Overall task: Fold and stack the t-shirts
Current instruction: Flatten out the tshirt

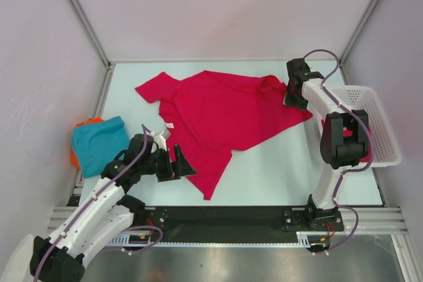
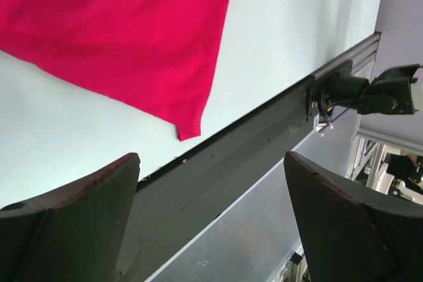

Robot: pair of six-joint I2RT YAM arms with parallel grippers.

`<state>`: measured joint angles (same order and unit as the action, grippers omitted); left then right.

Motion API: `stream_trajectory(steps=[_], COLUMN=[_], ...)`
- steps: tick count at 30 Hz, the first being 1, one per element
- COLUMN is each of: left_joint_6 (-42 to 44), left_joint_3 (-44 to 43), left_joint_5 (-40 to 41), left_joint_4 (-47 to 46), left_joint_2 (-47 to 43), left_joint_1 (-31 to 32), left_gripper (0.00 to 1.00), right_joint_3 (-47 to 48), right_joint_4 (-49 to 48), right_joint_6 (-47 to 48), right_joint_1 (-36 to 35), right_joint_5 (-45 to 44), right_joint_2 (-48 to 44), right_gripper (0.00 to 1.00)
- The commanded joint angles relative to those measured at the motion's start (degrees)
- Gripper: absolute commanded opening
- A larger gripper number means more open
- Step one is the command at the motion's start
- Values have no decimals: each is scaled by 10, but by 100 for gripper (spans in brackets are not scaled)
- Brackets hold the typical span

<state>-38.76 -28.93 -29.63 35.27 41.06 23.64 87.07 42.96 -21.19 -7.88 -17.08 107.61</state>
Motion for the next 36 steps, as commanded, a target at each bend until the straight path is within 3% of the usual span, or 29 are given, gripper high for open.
stream_trajectory(steps=[1, 9, 16, 18, 20, 21, 22, 24, 29, 30, 31, 34, 36], left_joint_6=[-53, -78, -54, -53, -57, -60, -62, -63, -63, -66, -71, -82, -84], left_joint_3=[27, 24, 14, 16, 13, 12, 7, 2, -26, -31, -34, -44, -48], left_joint_5=[15, 131, 172, 164, 153, 155, 157, 154, 135, 135, 135, 139, 140], left_joint_4=[-9, -29, -84, -123, -155, -160, -165, -180, -192, -191, -191, -194, -198], left_joint_2=[-19, 68, 188, 222, 255, 263, 273, 301, 345, 347, 347, 352, 361], left_joint_1=[58, 198, 238, 238, 239, 240, 242, 245, 265, 276, 282, 303, 314], left_gripper=[98, 100, 99, 88, 57, 36, 25, 27, 68, 79, 84, 87, 79], right_joint_3=[22, 18, 18, 19, 19, 18, 18, 16, 13, 9, 7, -2, -6], right_joint_4=[1, 1, 1, 0, 0, 0, 2, 1, 0, -2, -2, -8, -10], right_joint_6=[-6, -10, -5, -5, -3, -3, 0, 1, 5, 6, 7, 6, 6], right_joint_1=[-17, -28, -28, -28, -28, -27, -27, -24, -17, -14, -13, -9, -8], right_joint_5=[-8, -16, -23, -23, -27, -28, -30, -30, -30, -30, -30, -27, -27], right_joint_2=[9, 19, 16, 15, 15, 14, 14, 13, 11, 8, 8, 4, 5], right_gripper=[48, 47, 47, 47, 47, 47, 47, 47, 47, 47, 47, 47, 47])
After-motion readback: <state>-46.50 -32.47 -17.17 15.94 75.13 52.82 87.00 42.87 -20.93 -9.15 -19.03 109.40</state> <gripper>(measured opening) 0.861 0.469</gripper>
